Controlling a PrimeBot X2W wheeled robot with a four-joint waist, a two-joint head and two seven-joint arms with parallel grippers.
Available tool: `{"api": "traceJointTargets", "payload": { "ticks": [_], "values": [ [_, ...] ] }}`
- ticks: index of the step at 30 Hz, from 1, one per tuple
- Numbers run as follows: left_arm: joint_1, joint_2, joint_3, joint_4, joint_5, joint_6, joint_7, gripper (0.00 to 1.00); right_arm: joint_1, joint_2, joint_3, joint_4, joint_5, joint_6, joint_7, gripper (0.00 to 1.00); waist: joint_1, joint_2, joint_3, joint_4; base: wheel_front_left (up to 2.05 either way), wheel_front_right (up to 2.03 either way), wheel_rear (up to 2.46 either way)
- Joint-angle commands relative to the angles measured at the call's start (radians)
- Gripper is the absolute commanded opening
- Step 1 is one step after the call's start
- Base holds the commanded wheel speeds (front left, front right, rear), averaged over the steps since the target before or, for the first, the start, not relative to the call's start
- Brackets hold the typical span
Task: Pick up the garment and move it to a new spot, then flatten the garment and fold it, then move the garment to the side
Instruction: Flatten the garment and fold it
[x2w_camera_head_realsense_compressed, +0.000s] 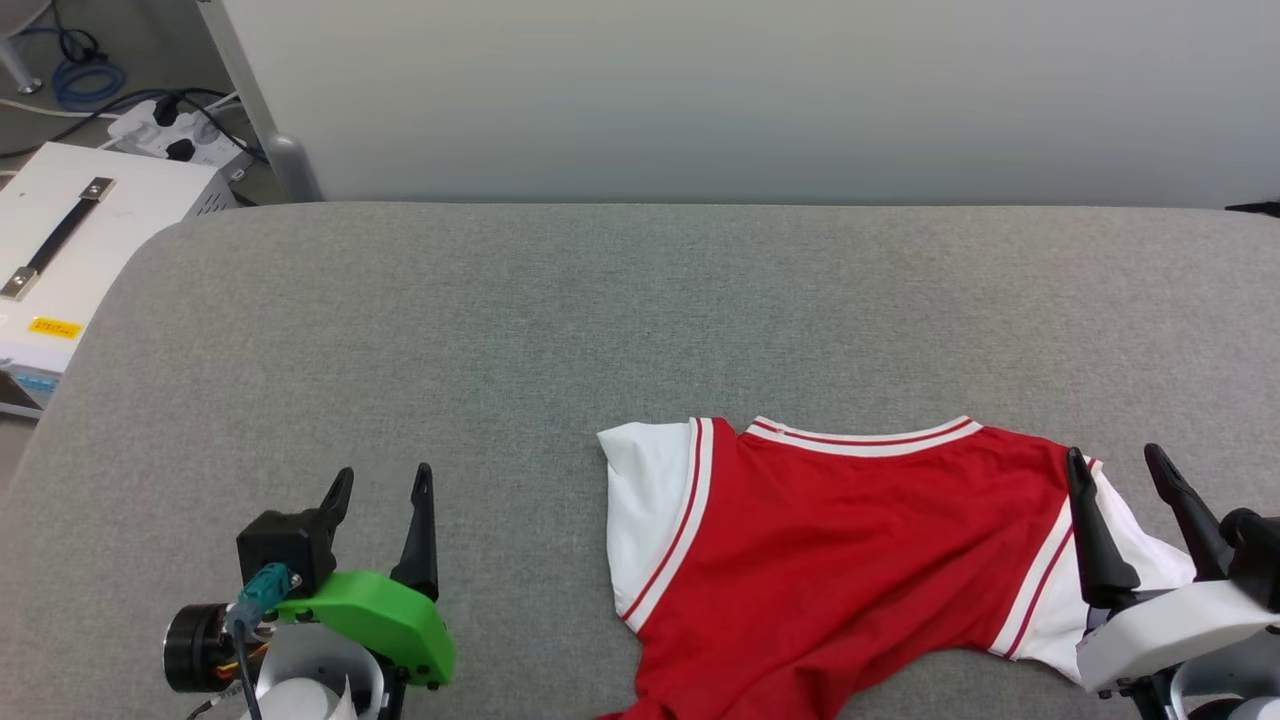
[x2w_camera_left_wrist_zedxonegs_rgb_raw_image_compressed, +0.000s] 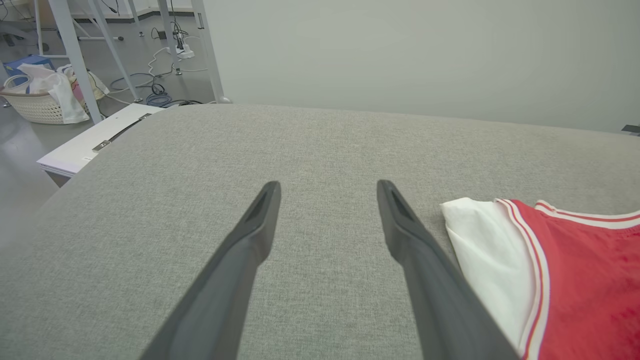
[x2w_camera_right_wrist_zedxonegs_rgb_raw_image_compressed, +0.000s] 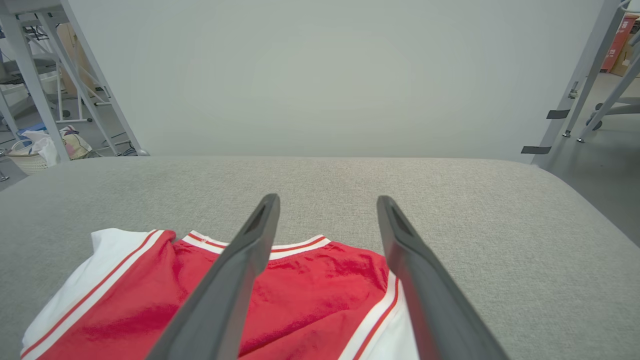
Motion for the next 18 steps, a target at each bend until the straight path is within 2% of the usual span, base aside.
{"api": "traceJointTargets", "payload": {
  "ticks": [1,2,8,18],
  "values": [
    [-0.008,0.009,0.003,0.001,-0.008,-0.009,0.001,1.0,0.017,0.008,0.008,-0.024,-0.009,-0.001,0.007,1.0,0.0,0.0,-0.003,-0.016,0.0,0.0,0.0],
    [-0.033,0.015,-0.005,0.006,-0.006,-0.023,0.019,1.0,0.035,0.019,0.022,-0.074,-0.02,-0.001,0.02,1.0,0.0,0.0,0.009,-0.029,0.0,0.0,0.0],
    [-0.158,-0.002,-0.076,0.053,-0.009,-0.104,0.146,1.0,0.052,0.032,0.053,-0.165,-0.023,-0.001,0.051,1.0,0.0,0.0,0.062,-0.065,0.0,0.0,0.0],
    [-0.387,-0.061,-0.191,0.23,-0.047,-0.26,0.412,1.0,0.024,0.037,0.085,-0.184,-0.001,-0.001,0.059,1.0,0.0,0.0,0.143,-0.133,0.0,0.0,0.0]
  ]
}}
